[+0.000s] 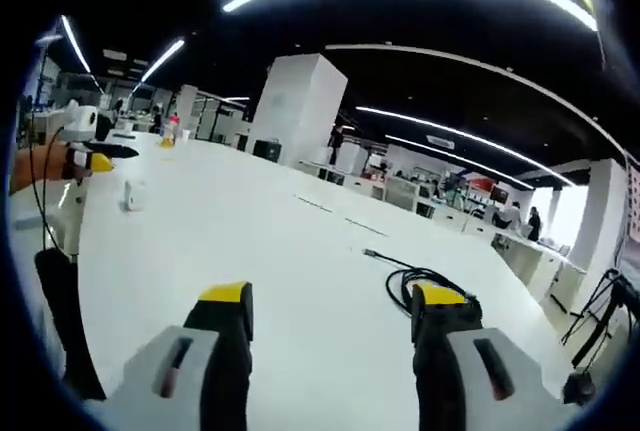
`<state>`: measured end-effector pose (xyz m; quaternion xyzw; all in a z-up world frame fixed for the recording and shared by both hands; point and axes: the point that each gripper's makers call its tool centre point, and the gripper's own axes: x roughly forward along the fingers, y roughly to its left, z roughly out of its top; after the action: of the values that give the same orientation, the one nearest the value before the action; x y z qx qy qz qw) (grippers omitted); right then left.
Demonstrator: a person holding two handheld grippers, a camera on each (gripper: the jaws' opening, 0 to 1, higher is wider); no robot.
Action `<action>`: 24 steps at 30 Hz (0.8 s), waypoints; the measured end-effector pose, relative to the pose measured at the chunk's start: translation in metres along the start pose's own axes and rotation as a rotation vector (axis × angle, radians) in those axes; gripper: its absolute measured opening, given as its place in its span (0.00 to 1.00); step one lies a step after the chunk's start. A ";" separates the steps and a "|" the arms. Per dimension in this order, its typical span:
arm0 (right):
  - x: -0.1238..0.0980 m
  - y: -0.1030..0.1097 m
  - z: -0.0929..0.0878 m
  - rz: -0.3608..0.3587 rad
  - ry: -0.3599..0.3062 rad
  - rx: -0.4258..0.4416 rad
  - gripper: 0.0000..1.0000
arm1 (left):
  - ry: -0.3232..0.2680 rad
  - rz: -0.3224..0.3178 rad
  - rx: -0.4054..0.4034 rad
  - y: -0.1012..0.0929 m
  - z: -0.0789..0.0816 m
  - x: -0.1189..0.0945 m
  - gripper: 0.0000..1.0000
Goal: Plug the desk Type‑C cable into the charger adapter.
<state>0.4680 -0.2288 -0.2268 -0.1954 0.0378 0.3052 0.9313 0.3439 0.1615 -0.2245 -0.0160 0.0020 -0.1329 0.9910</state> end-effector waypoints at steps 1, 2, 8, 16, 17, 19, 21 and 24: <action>0.002 -0.002 0.000 0.002 0.001 -0.011 0.60 | 0.005 0.000 0.005 0.001 -0.001 0.001 1.00; 0.005 -0.005 -0.002 0.006 0.008 -0.012 0.58 | 0.005 0.002 0.007 0.001 -0.001 0.001 1.00; 0.017 -0.022 -0.008 0.003 0.045 -0.058 0.55 | 0.010 0.007 0.024 0.002 0.000 0.001 0.99; 0.038 -0.042 -0.024 0.007 0.133 -0.018 0.46 | 0.016 0.016 0.042 0.004 0.000 0.001 0.99; 0.039 -0.043 -0.026 0.004 0.142 -0.022 0.45 | 0.018 0.018 0.039 0.004 -0.001 0.001 0.99; 0.046 -0.051 -0.029 -0.009 0.163 -0.037 0.41 | 0.023 0.016 0.037 0.006 -0.004 0.000 0.99; 0.048 -0.055 -0.032 -0.007 0.177 -0.020 0.35 | 0.023 0.017 0.036 0.007 -0.004 0.000 0.99; 0.053 -0.065 -0.037 -0.017 0.206 -0.040 0.34 | 0.027 0.017 0.041 0.008 -0.004 0.000 0.99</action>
<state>0.5504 -0.2616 -0.2487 -0.2446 0.1257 0.2762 0.9209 0.3454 0.1687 -0.2290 0.0063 0.0129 -0.1245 0.9921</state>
